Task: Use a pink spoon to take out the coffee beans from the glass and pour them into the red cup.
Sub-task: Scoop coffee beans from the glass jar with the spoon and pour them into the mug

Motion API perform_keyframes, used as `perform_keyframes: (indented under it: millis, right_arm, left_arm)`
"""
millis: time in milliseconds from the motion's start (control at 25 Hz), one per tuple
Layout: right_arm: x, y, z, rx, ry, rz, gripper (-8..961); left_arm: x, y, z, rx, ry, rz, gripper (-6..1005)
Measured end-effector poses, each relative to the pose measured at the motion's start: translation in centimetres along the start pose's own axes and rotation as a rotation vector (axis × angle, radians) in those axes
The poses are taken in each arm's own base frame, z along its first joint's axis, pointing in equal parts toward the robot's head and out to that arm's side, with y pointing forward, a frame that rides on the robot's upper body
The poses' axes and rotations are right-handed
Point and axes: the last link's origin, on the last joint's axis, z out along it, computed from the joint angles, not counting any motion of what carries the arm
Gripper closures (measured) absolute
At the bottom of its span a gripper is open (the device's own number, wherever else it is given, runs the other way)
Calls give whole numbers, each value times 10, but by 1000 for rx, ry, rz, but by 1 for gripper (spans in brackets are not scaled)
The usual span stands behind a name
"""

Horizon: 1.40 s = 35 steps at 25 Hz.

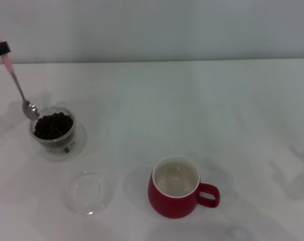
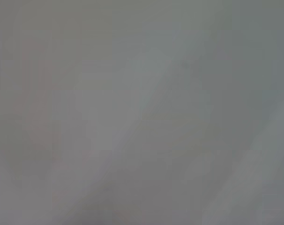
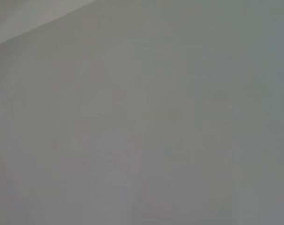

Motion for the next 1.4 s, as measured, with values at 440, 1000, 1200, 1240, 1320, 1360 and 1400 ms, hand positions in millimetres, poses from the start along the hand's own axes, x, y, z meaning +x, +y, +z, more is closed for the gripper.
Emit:
perform_keyframes:
  millis: [440, 1000, 1200, 1240, 1320, 1360, 1400]
  right_arm:
    - [6, -6, 5, 15, 32, -9, 288]
    - [15, -10, 15, 10, 63, -8, 288]
    - [17, -10, 17, 11, 71, -8, 287]
    - [18, -11, 17, 12, 76, -7, 287]
    - [20, -11, 18, 14, 85, -7, 287]
    - [21, -11, 18, 15, 90, -6, 287]
    - [21, -11, 18, 16, 94, -6, 287]
  left_arm:
    - [4, 2, 21, 48, -75, 14, 872]
    - [-22, 9, 48, 75, -104, 80, 873]
    - [-30, 11, 57, 94, -100, 94, 873]
    - [-33, 12, 60, 95, -101, 93, 873]
    - [-38, 14, 64, 93, -103, 89, 873]
    - [-40, 16, 66, 93, -101, 85, 873]
    - [-41, 16, 67, 91, -102, 79, 873]
